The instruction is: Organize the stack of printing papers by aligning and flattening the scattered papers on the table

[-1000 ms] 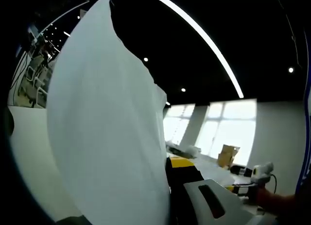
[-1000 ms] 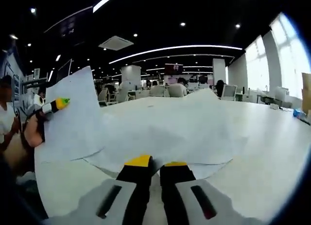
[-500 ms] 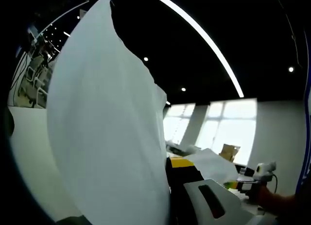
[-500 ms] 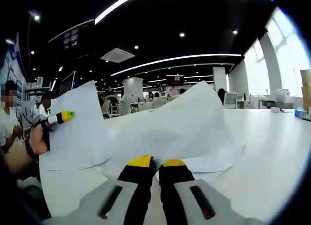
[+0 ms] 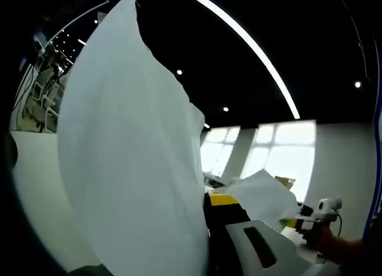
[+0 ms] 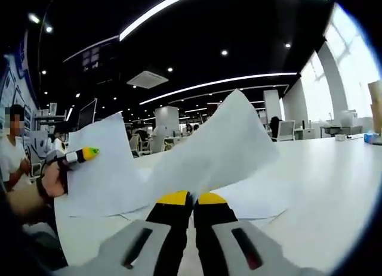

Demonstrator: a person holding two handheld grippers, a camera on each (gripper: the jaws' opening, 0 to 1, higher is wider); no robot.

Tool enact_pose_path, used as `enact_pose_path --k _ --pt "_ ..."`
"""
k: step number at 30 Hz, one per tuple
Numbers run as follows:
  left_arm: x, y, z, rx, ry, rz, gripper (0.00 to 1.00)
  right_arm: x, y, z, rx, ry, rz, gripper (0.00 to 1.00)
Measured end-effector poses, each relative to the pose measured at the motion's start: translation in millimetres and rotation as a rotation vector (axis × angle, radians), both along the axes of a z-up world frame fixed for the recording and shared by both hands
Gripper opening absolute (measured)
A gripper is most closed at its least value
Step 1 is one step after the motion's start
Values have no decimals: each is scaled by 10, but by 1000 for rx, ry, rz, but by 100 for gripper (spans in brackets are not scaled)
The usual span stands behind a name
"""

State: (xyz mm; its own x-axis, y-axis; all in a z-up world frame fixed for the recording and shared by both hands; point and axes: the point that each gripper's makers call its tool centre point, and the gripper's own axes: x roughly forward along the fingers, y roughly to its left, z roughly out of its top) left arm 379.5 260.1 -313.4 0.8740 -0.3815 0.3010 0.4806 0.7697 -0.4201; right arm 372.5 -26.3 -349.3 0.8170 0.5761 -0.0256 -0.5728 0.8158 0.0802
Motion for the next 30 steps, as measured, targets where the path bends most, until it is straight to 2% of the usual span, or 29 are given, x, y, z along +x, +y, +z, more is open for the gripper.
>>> enact_pose_path --k 5,14,24,30 --pt "-2 -7 -1 1 0 0 6 -7 -11 31 12 -11 -1 0" --pt "-2 -12 -5 1 3 0 6 8 -60 162 104 7 24 0" --pt "-32 -48 11 1 3 0 6 -3 -79 401 45 -52 9 0" --pt "-54 -77 20 3 4 -1 6 14 -124 507 32 -67 4 0"
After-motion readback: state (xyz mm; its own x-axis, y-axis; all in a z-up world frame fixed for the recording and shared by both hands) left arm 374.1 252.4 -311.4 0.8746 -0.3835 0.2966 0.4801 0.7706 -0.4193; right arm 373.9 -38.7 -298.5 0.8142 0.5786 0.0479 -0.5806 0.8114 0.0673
